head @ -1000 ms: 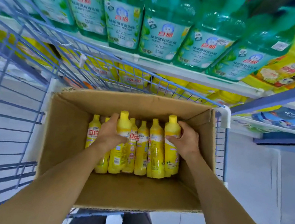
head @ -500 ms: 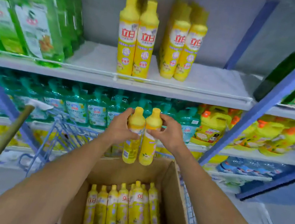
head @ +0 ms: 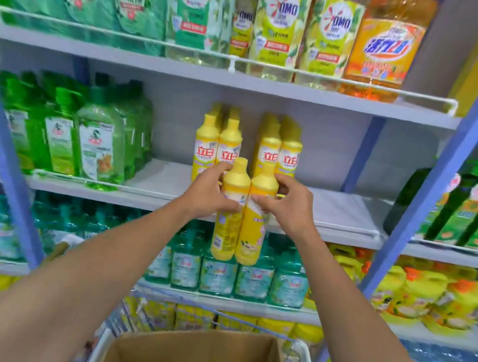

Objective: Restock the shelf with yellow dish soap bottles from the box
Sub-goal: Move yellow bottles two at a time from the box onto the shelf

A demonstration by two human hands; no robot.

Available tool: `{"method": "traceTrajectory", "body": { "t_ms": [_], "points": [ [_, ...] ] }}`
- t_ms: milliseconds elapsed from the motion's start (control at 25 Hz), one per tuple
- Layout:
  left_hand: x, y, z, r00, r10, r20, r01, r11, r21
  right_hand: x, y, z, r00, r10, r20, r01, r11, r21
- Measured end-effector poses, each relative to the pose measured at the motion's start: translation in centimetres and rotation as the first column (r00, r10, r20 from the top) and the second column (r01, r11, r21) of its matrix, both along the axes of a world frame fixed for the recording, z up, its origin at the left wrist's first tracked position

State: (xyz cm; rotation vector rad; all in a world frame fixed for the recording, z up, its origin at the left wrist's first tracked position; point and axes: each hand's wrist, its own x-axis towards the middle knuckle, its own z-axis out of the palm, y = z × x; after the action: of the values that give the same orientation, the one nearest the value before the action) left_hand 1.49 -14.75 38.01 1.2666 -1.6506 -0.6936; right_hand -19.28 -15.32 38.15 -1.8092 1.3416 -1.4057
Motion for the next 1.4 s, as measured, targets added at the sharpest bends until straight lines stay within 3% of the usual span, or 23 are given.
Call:
{"method": "traceTrajectory", "body": {
  "t_ms": [280, 480, 840, 1120, 1240, 1400],
  "points": [
    [-3.9, -4.8, 7.6, 0.999, 0.045, -0.015, -0.046, 0.994, -0.098, -3.2, -5.3, 7.5, 0.998, -0.016, -0.057, 0.007, 0.987, -0.159],
    [-6.1, -9.0, 8.6, 0.995, 0.104, -0.005, -0.104, 0.988, -0.114, -5.0, -9.3, 8.9, 0.989, -0.116, -0.097, 0.092, 0.97, -0.224],
    [-7.9, -12.8, 3.5, 0.99, 0.14, -0.02, -0.141, 0.988, -0.059, -5.6, -13.4, 3.4, 0.986, -0.132, -0.105, 0.118, 0.985, -0.125],
    [-7.6, -13.4, 1.9, 0.997, 0.067, -0.029, -0.068, 0.997, -0.024, -5.7, -13.6, 1.2, 0.993, -0.115, -0.009, 0.114, 0.989, -0.097],
    [-7.3, -12.9, 0.8, 1.0, 0.007, -0.03, -0.005, 0.998, 0.064, -6.3, -13.5, 0.8, 0.999, -0.039, -0.027, 0.037, 0.998, -0.045],
    [-6.8, -12.7, -0.2, 0.997, -0.024, -0.075, 0.028, 0.998, 0.056, -7.1, -13.3, -1.1, 0.998, 0.035, -0.058, -0.03, 0.996, 0.087]
  ]
}}
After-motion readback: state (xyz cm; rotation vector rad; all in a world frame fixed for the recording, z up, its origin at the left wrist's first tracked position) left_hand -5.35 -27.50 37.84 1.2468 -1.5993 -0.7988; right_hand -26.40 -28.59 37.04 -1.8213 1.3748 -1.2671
